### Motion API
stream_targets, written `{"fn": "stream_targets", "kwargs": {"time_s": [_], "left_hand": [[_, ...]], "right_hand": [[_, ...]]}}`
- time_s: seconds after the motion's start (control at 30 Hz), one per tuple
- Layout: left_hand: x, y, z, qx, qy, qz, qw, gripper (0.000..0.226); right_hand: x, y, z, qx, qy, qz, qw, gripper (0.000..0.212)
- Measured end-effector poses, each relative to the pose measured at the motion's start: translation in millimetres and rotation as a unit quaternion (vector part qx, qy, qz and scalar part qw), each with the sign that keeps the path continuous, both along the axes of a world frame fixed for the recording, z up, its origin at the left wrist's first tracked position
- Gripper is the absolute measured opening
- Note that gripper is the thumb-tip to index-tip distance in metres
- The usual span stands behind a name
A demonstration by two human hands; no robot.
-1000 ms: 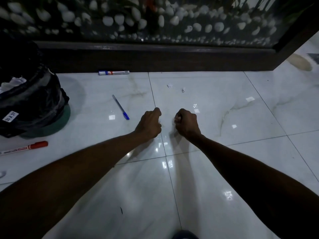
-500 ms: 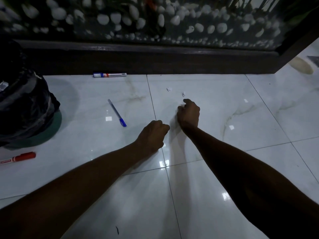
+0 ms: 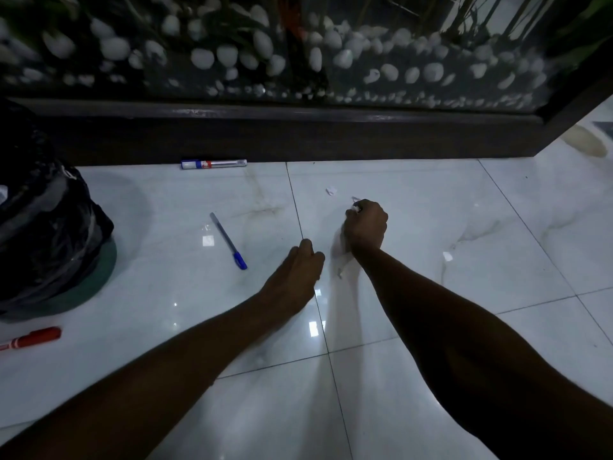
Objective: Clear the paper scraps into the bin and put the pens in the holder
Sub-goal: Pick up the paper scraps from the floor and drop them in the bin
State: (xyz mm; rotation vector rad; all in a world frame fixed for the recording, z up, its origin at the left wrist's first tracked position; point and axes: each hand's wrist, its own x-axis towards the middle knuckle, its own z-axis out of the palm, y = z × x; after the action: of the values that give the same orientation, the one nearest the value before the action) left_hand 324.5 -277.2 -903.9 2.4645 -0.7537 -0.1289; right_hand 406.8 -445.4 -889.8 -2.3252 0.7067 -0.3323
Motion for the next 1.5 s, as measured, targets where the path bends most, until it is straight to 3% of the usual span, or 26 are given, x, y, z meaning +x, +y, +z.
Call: {"fn": "stream_targets", "kwargs": {"time_s": [0.13, 0.27, 0.33, 0.4, 0.47, 0.5, 0.6, 0.77, 0.87, 0.97, 1.13, 1.27, 1.5], "left_hand": [[20, 13, 3, -0.059, -0.017, 0.016, 0.998, 0.041], [28, 15, 21, -0.104, -0.014, 0.062, 0.992, 0.035], [27, 12, 22, -0.125, -0.002, 0.048, 0.991, 0.032], [24, 3, 20, -0.124, 0.059, 0.025, 0.990, 0.046], [18, -13, 20, -0.076, 0.100, -0.019, 0.992, 0.067], [15, -20, 19, -0.028, 0.074, -0.045, 0.996, 0.071], [8, -35, 9, 0.046, -0.021, -0.078, 0.996, 0.057], [3, -43, 24, 0.125, -0.025, -0.096, 0.987, 0.026], [-2, -43, 29, 0.146, -0.040, -0.083, 0.985, 0.020], [-3, -37, 25, 0.083, -0.006, -0.075, 0.994, 0.018], [10, -19, 9, -0.087, 0.079, 0.029, 0.993, 0.016], [23, -6, 10, -0.146, 0.095, 0.078, 0.982, 0.013], [38, 33, 36, -0.139, 0.079, 0.136, 0.978, 0.016]], "right_hand": [[1, -4, 4, -0.012, 0.001, 0.008, 1.000, 0.014], [10, -8, 6, -0.022, 0.008, 0.061, 0.998, 0.043], [19, -12, 6, -0.041, 0.025, 0.075, 0.996, 0.034], [26, -15, 5, -0.053, 0.023, 0.068, 0.996, 0.020], [31, -18, 1, -0.052, 0.020, 0.047, 0.997, 0.013], [32, -18, -1, -0.054, 0.020, 0.042, 0.997, 0.012], [33, -15, -3, -0.079, 0.020, 0.047, 0.996, 0.014], [37, -21, 1, -0.107, 0.014, 0.077, 0.991, 0.014], [39, -24, 3, -0.114, 0.022, 0.106, 0.988, 0.017], [39, -22, 4, -0.066, -0.004, 0.113, 0.991, 0.019], [49, -12, 9, 0.019, 0.013, 0.189, 0.982, 0.049], [59, -5, 6, -0.031, 0.020, 0.195, 0.980, 0.016], [41, 13, 12, -0.054, 0.059, 0.177, 0.981, 0.005]]}}
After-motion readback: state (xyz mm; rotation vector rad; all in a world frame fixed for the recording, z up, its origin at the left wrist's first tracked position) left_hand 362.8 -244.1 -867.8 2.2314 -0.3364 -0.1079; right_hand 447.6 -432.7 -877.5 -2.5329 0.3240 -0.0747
